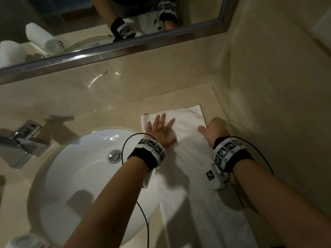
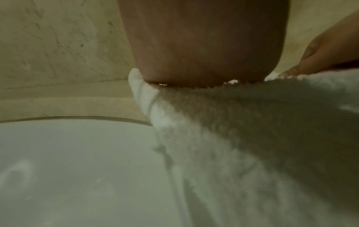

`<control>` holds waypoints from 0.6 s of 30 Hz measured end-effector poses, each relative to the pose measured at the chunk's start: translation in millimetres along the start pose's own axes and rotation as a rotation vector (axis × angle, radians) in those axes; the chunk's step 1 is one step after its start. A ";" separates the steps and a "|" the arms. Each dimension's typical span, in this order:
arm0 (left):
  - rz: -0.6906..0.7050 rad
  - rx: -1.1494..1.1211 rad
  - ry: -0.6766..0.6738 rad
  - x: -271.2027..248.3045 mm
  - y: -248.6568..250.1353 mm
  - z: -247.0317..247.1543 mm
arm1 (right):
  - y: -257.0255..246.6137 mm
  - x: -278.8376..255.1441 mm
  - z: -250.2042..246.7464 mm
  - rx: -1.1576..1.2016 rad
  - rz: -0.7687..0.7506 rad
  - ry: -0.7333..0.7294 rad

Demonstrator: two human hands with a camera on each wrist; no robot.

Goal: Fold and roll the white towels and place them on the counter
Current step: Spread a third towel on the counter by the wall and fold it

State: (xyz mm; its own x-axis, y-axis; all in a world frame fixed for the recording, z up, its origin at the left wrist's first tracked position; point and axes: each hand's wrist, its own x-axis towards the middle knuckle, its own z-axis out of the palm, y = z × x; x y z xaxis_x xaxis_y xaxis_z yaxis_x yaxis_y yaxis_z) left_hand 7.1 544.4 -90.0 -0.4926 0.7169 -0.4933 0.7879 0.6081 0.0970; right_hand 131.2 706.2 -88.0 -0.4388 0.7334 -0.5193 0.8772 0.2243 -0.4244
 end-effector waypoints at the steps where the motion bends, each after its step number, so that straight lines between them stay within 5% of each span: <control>1: -0.003 0.000 0.002 1.9 -0.8 -0.9 | -2.0 -3.3 -1.2 -0.029 -0.020 0.021; 6: -0.019 -0.098 -0.030 -3.6 0.7 -11.1 | 5.1 -30.4 -5.5 -0.064 -0.112 -0.073; 11: -0.309 -0.257 0.338 -52.7 10.8 -9.5 | 31.7 -59.2 -7.8 -0.068 -0.103 -0.123; 14: -0.470 -0.274 0.069 -82.9 8.9 -1.8 | 40.6 -74.7 -1.7 -0.109 -0.075 -0.106; 16: -0.429 -0.228 -0.079 -95.9 8.3 8.5 | 42.6 -80.6 3.7 -0.099 -0.053 -0.078; 18: -0.372 -0.169 -0.086 -103.9 11.1 16.6 | 40.7 -83.8 6.3 -0.140 -0.050 -0.033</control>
State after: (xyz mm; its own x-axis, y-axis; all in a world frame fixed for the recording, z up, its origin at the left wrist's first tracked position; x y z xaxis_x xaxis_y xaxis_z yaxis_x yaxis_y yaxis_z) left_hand 73.1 471.0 -51.9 -0.6941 0.4113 -0.5908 0.4869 0.8727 0.0356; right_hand 202.4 649.8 -66.4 -0.4871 0.6976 -0.5254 0.8715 0.3495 -0.3440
